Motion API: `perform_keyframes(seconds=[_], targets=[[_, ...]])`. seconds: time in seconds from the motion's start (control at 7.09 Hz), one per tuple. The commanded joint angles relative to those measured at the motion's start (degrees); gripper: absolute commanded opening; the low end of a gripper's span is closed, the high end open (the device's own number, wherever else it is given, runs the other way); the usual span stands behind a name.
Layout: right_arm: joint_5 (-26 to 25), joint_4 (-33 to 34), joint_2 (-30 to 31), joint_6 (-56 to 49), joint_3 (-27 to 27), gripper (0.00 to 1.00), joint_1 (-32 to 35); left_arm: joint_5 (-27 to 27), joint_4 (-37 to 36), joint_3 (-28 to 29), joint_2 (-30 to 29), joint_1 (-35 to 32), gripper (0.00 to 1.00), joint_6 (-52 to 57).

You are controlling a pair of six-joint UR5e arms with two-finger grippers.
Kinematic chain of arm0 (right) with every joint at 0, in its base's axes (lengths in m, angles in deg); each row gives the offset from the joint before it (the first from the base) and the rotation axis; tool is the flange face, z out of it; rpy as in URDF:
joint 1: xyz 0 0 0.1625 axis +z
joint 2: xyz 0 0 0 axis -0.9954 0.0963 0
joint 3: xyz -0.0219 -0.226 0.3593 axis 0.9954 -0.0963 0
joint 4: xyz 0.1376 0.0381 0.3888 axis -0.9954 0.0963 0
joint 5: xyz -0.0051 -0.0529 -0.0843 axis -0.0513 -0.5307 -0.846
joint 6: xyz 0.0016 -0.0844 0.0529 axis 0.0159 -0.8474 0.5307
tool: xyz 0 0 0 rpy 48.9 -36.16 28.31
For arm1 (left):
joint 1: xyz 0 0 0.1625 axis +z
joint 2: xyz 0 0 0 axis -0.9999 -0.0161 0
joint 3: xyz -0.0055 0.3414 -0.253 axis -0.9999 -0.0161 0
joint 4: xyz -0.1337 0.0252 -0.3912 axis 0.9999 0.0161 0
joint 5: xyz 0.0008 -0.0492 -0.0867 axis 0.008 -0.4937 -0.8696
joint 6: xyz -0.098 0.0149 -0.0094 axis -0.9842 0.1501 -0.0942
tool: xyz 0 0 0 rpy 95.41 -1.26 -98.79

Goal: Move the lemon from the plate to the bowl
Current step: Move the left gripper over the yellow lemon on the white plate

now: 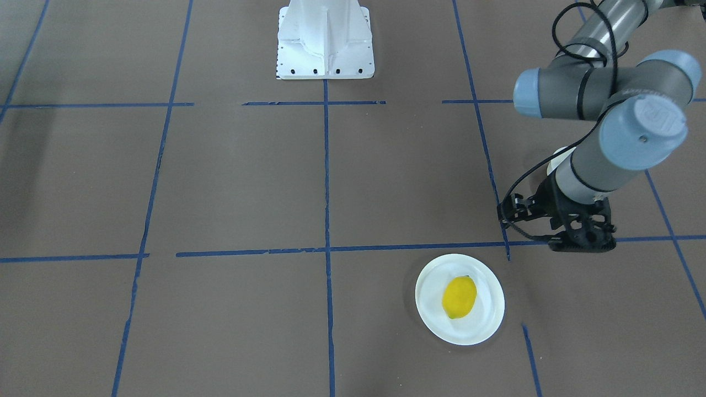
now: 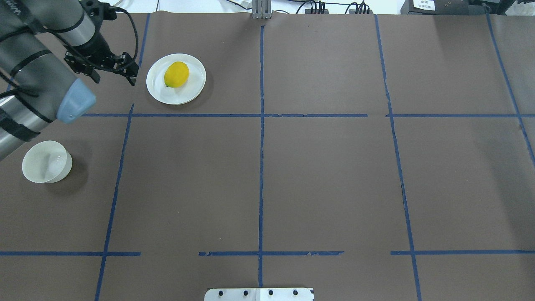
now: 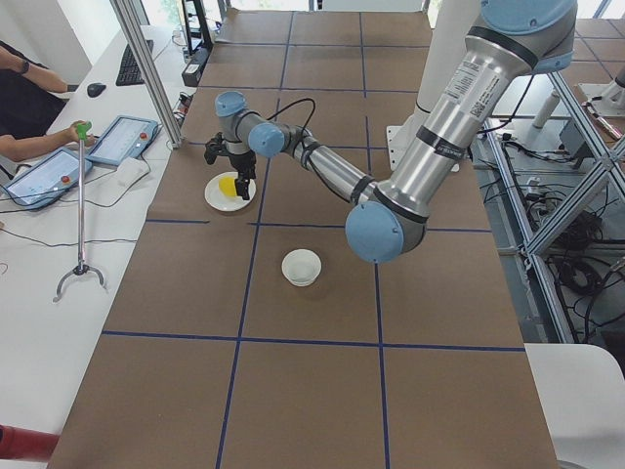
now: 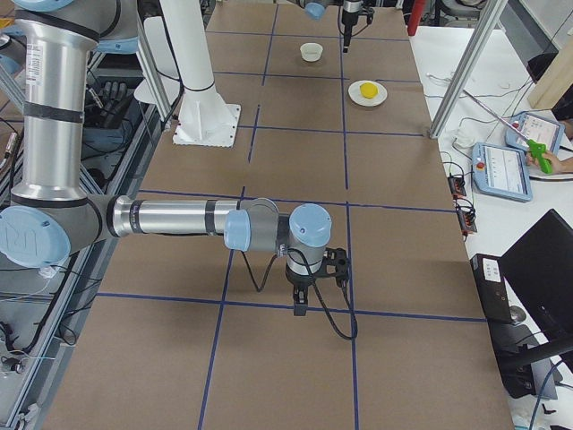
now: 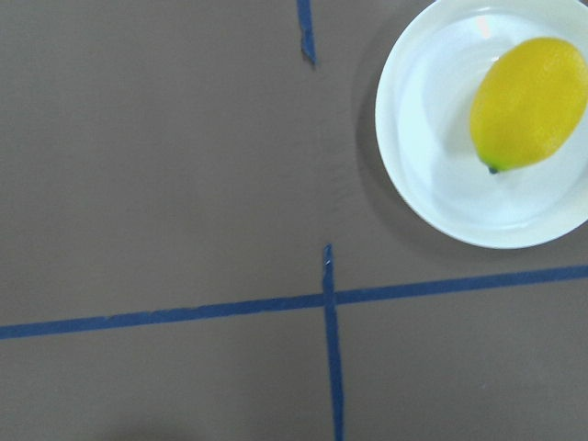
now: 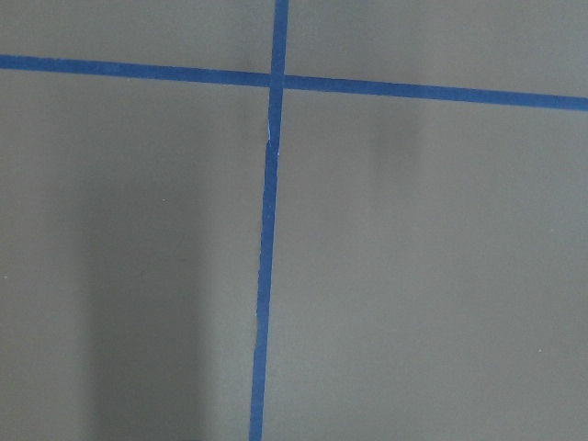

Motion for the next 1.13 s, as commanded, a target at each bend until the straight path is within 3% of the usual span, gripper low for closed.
perform_keyframes(seconds=[0.0,0.28,0.99], targets=[[0.00,0.00,0.00,0.00,0.00,1.00,0.00,0.52,5.73,13.07,-9.96,1.50,1.00,-2.76],[0.00,0.00,0.00,0.00,0.00,1.00,0.00,0.52,13.96,23.37,-14.74,3.08,1.00,-3.37],[0.00,0.00,0.09,0.00,0.00,1.00,0.00,2.63,24.71,32.79,-15.54,3.97,1.00,-3.46]])
